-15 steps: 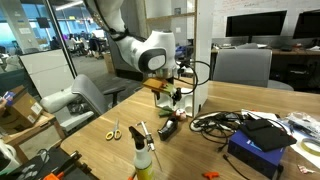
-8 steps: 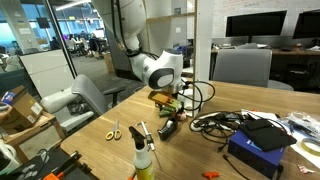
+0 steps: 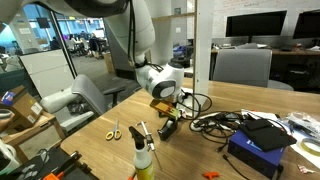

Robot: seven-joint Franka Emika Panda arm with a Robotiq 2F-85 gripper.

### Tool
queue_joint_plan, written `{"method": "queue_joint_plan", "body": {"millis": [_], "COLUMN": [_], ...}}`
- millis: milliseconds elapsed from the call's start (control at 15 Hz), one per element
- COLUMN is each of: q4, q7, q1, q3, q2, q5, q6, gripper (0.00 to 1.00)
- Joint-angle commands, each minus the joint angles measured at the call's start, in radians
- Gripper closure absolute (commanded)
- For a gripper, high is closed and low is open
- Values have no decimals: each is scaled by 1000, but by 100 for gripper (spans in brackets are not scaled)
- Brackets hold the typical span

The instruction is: Put the seal tape on the topmost shelf

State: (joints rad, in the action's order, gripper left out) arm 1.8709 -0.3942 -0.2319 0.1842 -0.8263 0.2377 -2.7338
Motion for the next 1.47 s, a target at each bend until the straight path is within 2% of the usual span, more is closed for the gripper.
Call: {"method": "queue_joint_plan", "body": {"millis": [0, 467, 1067, 1133, 1200, 1333, 1400], "q4": [-91, -161, -194, -194, -196, -196, -197], "q7": [-6, -1, 10, -4, -3, -2, -1], "q1": [-22, -28, -33, -44, -45, -50, -51], "q3": [28, 26, -13, -4, -6, -4, -2], "q2": [-89, -182, -189, -193, -198, -199, -196], "q5": [-30, -65, -91, -89, -91, -92, -92], "q6": [22, 38, 84, 75, 76, 77, 79], "gripper": [0, 0, 0, 25, 26, 46, 51]}}
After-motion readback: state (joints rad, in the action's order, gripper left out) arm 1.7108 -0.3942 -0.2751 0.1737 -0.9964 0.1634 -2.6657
